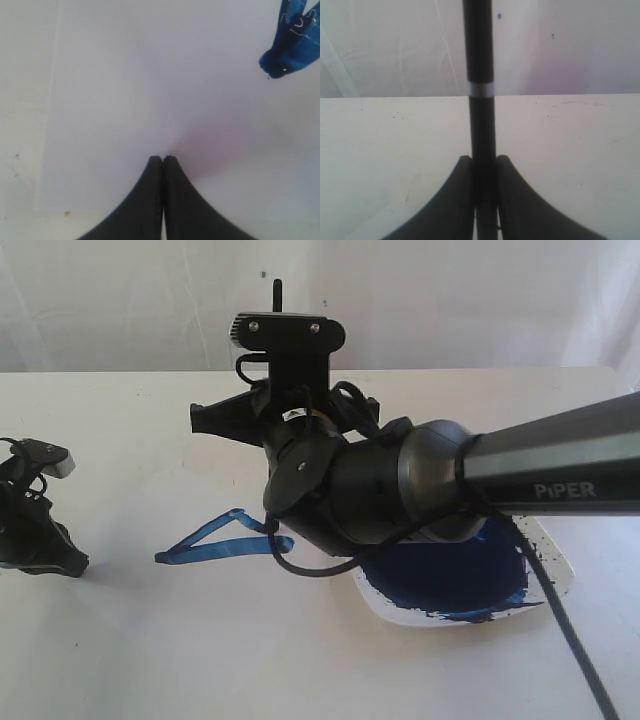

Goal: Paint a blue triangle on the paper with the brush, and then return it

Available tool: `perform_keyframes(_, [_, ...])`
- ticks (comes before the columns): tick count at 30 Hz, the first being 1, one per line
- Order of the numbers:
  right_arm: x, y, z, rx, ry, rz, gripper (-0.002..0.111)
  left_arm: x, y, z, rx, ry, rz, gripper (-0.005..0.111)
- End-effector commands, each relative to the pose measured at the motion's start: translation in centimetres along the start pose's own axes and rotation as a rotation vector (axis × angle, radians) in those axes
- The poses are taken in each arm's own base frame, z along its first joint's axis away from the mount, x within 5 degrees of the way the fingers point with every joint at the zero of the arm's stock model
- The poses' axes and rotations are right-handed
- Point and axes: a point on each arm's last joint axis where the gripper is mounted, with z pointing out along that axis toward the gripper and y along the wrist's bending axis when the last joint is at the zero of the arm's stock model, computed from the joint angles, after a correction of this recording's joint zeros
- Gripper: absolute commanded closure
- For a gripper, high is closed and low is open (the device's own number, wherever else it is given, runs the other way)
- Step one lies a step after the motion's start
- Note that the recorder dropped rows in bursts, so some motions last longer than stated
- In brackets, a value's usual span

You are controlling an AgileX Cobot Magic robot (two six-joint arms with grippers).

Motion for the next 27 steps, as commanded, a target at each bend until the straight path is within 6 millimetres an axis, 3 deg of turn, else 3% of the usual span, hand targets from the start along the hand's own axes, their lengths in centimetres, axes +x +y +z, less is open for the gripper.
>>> perform_keyframes(1, [-0.1,-0.3,-0.2,0.018,0.025,0.016,0.108,0.1,-0.5,0.1,0.027,0.01,-0.007,0.107])
perform_keyframes(27, [-0.9,-0.9,-1.1,0.066,0.094,0.018,0.108,0.1,-0.5,0.1,0.027,0.01,-0.007,0.107])
